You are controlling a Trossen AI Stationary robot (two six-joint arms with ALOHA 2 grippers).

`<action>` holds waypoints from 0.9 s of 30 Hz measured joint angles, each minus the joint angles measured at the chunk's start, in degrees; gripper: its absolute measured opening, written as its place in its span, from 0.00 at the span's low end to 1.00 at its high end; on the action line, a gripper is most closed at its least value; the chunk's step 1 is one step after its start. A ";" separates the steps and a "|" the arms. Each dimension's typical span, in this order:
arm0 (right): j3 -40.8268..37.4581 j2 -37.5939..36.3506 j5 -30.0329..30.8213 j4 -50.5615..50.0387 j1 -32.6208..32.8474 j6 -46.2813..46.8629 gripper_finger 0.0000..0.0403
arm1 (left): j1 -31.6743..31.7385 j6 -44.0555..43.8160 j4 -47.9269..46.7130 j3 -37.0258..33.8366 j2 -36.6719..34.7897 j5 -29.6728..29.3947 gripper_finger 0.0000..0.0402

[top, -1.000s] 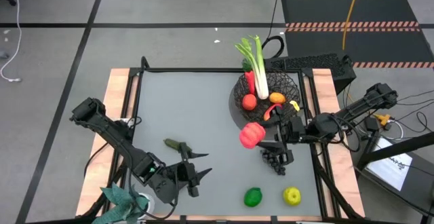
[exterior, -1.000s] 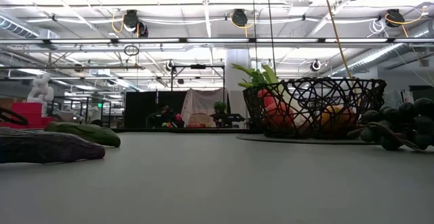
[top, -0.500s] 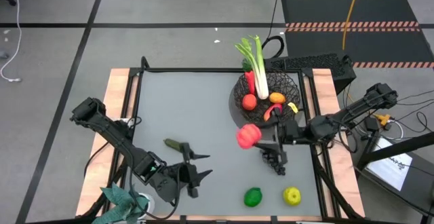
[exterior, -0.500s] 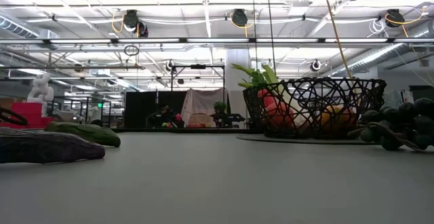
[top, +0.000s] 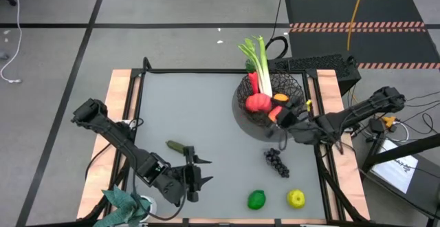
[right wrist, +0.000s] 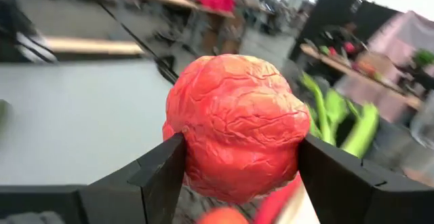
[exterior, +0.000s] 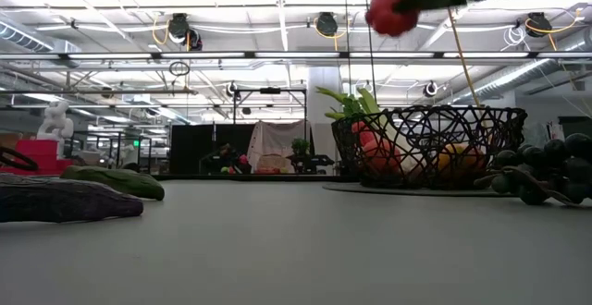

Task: Build produce basket
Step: Put the pumpkin into the black wire basket

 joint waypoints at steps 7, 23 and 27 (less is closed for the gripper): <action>-5.14 -0.01 -0.15 -3.74 -5.71 5.03 0.63 | 0.86 -5.61 -3.59 0.00 0.00 1.57 0.65; -10.87 -0.02 -6.43 -4.26 -15.05 12.43 0.70 | 2.96 -13.89 -10.16 -0.02 5.23 6.68 0.84; -10.87 -0.02 -6.20 -4.04 -15.17 12.49 0.77 | 3.05 -15.29 -11.34 -0.02 5.77 7.18 0.85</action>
